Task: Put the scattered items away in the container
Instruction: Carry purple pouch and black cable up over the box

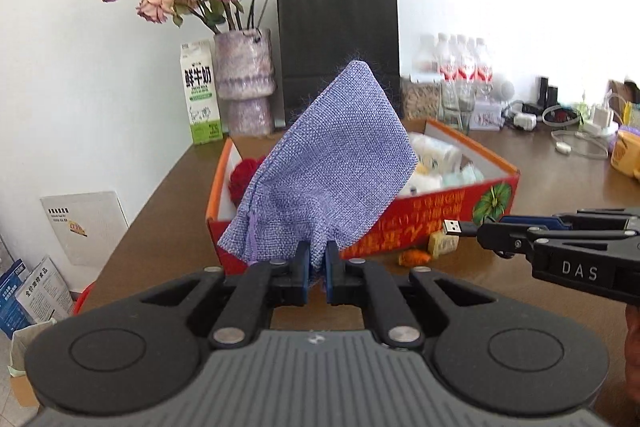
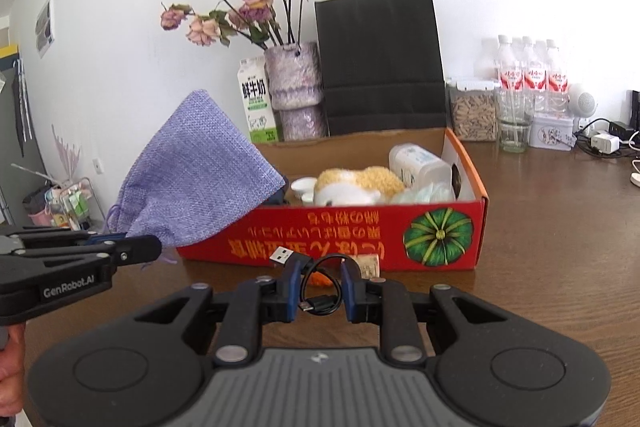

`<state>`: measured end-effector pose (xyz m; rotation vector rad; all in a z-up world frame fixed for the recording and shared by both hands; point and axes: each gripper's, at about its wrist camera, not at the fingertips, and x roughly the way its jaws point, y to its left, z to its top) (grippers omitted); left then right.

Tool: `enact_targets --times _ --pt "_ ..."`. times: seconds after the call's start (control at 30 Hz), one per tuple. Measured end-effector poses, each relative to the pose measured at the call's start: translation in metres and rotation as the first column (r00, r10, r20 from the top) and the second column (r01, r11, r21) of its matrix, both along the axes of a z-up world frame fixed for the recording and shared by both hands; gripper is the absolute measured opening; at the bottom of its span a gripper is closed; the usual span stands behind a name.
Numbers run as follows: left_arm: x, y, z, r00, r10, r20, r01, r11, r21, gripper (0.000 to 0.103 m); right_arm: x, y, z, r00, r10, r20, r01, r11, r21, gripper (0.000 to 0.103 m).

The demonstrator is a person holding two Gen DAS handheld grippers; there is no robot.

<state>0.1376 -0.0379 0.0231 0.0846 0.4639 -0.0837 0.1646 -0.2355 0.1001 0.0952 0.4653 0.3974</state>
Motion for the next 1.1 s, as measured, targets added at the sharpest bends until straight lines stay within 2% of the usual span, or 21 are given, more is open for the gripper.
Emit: enact_targets --times 0.17,0.3,0.4,0.6,0.8,0.93,1.1 --pt "0.017 0.005 0.014 0.999 0.035 0.041 -0.033 0.999 -0.041 0.008 0.012 0.005 0.014 0.999 -0.022 0.048 0.02 0.999 0.024 0.02" --pt "0.042 0.008 0.02 0.997 0.064 0.044 -0.06 0.995 -0.079 0.008 0.03 0.01 0.026 0.995 -0.058 0.083 0.053 0.997 0.053 0.02" --pt "0.061 0.009 0.021 0.995 0.086 0.041 -0.081 0.991 -0.108 0.008 0.049 0.014 0.033 0.993 -0.077 0.09 0.069 0.994 0.088 0.02" --pt "0.1 0.005 0.015 0.994 0.091 0.055 -0.082 0.986 -0.145 0.008 0.09 0.025 0.04 0.984 -0.131 0.12 0.119 0.988 0.101 0.02" --pt "0.14 0.008 0.003 0.991 0.133 0.02 -0.126 0.974 -0.189 0.008 0.13 0.032 0.038 0.979 -0.17 0.109 0.161 0.983 0.093 0.02" --pt "0.157 0.011 -0.01 0.985 0.174 0.015 -0.165 0.952 -0.258 0.008 0.147 0.036 0.023 0.98 -0.18 0.085 0.172 0.981 0.094 0.02" --pt "0.163 0.005 -0.023 0.989 0.145 -0.026 -0.147 0.966 -0.215 0.008 0.154 0.036 0.013 0.981 -0.177 0.078 0.172 0.983 0.072 0.02"
